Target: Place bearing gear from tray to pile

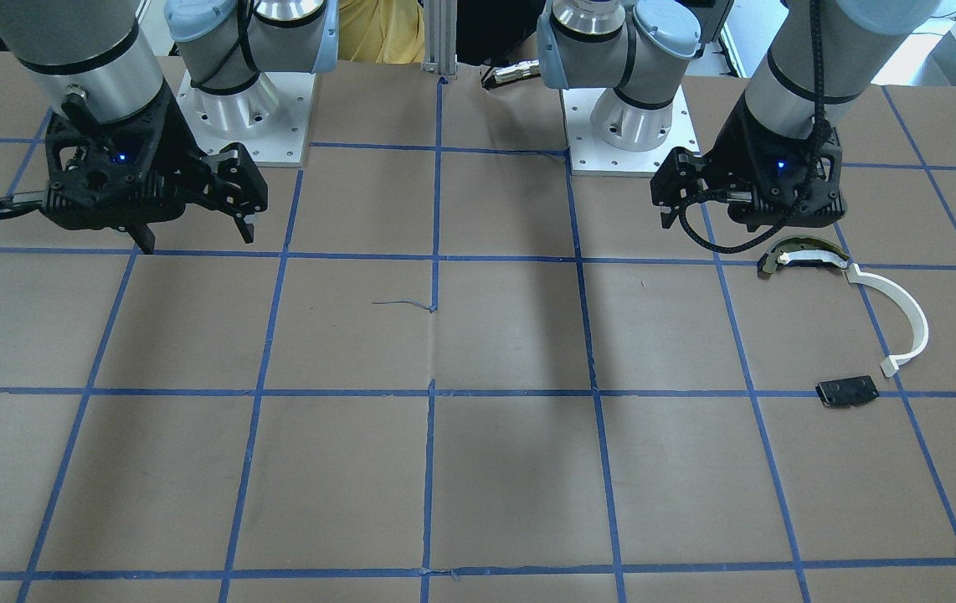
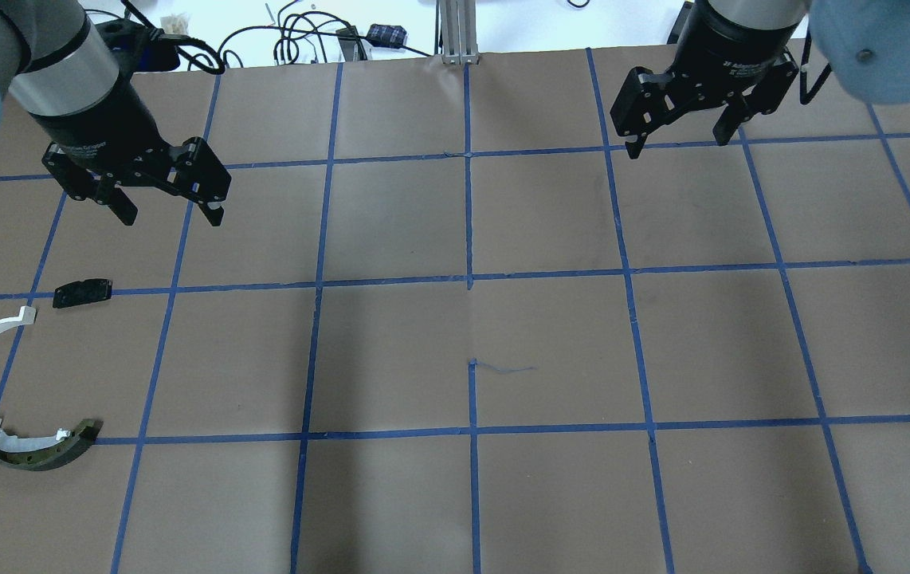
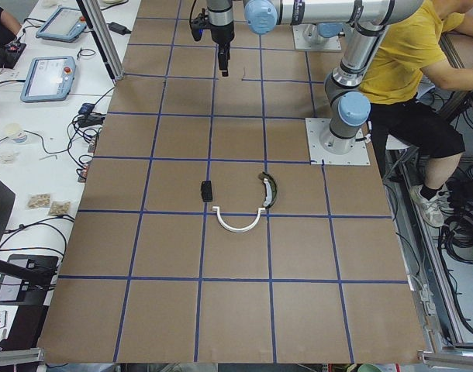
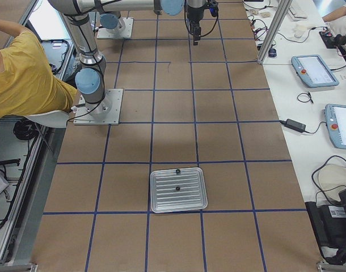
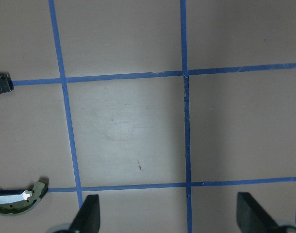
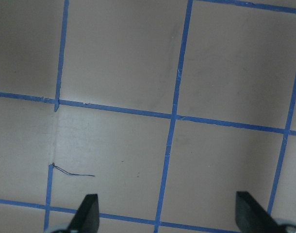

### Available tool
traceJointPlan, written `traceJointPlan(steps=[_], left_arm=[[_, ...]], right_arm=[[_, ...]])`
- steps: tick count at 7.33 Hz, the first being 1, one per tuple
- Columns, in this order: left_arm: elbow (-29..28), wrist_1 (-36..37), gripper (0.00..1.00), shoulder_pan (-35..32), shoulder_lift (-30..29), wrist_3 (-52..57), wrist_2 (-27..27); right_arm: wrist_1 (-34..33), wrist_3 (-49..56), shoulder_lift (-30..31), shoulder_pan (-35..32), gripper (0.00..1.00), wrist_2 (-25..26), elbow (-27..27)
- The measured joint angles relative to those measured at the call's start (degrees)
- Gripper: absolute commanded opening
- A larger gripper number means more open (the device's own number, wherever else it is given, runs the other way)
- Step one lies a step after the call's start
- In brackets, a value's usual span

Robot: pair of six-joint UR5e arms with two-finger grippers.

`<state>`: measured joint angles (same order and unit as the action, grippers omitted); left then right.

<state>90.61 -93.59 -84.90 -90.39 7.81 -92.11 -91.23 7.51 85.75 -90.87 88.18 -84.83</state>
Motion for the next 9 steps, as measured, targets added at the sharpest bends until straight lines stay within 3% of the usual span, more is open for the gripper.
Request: traceJointPlan(steps=[3,4,7,9], left_arm=[[0.0,0.0,1.0,0.0,-0.05,0.01,0.0],[0.03,-0.01,1.0,0.0,-0.11,0.01,0.0],[0.09,-0.06,1.0,0.06,-0.25,0.02,0.0],[0.13,-0.04,1.0,0.12,-0.27,0.02,0.0]], right_arm=[[0.0,2.92,-0.11,3.41,1.0,0.03,-0.14],[0.16,8.68,-0.13,7.52,1.0,0.37,-0.18],[-0.77,31.85,-3.15,29.96,1.0,1.68,-0.21],[-10.65,46.95,-11.67,42.96,1.0,3.65,-0.15]])
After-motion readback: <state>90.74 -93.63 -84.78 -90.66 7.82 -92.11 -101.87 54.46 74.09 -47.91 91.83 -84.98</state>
